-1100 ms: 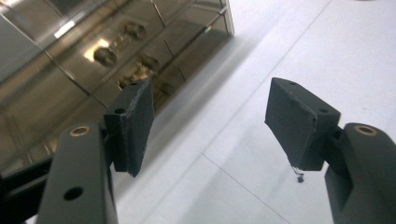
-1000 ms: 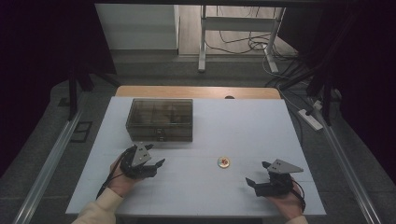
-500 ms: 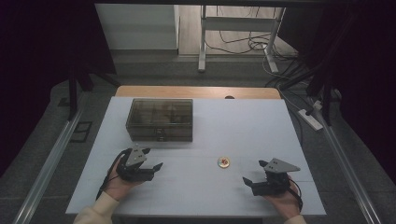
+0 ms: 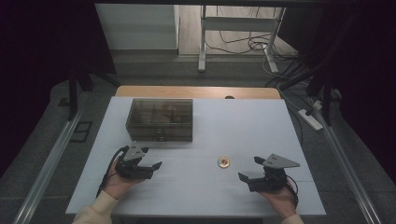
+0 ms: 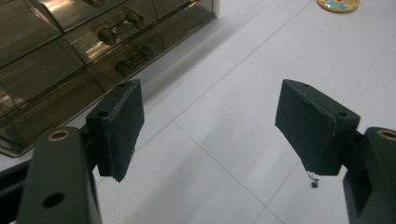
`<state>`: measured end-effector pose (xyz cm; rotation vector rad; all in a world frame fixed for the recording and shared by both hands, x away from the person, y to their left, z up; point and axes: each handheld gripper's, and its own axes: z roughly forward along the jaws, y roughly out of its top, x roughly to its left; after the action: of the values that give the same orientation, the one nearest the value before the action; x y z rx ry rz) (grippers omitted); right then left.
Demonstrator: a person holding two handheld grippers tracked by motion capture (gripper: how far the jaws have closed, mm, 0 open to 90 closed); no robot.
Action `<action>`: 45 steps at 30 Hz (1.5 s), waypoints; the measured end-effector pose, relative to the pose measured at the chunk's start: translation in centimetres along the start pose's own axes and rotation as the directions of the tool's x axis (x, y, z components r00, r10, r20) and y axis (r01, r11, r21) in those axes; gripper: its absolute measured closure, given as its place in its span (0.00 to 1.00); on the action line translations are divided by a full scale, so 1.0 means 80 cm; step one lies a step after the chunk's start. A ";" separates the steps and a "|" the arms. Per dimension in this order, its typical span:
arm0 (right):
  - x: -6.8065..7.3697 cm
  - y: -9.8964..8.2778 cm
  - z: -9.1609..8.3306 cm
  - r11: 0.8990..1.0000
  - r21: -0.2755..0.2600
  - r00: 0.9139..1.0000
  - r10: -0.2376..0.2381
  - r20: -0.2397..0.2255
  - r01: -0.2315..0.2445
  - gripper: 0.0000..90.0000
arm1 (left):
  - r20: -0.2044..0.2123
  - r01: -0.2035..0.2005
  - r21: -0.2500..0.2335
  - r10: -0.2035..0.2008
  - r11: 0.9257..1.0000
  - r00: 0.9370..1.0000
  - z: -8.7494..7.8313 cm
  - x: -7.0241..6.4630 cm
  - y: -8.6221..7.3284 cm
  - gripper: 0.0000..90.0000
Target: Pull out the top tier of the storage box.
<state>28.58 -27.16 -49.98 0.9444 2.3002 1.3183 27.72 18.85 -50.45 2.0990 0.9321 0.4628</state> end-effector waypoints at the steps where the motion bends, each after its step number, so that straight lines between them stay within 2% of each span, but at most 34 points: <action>1: 0.002 0.002 0.002 1.000 0.002 1.000 -0.007 -0.002 0.007 0.09 | -0.003 0.007 -0.004 -0.007 1.000 1.000 0.000 0.001 0.000 0.27; 5: 0.009 0.006 0.008 0.999 0.015 1.000 -0.030 -0.003 0.030 0.09 | 0.004 0.033 -0.008 -0.033 0.999 0.999 -0.001 0.004 0.002 0.25; 11: 0.013 0.014 0.017 0.999 0.016 0.999 -0.047 -0.008 0.047 0.09 | -0.011 0.045 -0.009 -0.045 0.999 0.999 -0.002 0.007 0.003 0.24; 24: 0.014 0.034 0.033 0.999 0.000 0.999 -0.045 -0.020 0.045 0.09 | -0.042 0.090 -0.032 -0.091 0.995 0.995 -0.010 0.019 0.008 0.20; 37: 0.032 0.067 0.063 0.997 -0.007 0.994 -0.074 -0.075 0.073 0.09 | -0.053 0.130 -0.056 -0.133 0.990 0.990 -0.019 0.032 0.017 0.17; 45: 0.036 0.078 0.078 0.997 -0.011 0.993 -0.076 -0.089 0.075 0.09 | -0.057 0.146 -0.044 -0.148 0.988 0.987 -0.019 0.038 0.017 0.17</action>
<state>32.39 -19.02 -47.74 0.8025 2.3715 1.3625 29.48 21.31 -48.37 1.9734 1.0955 0.4659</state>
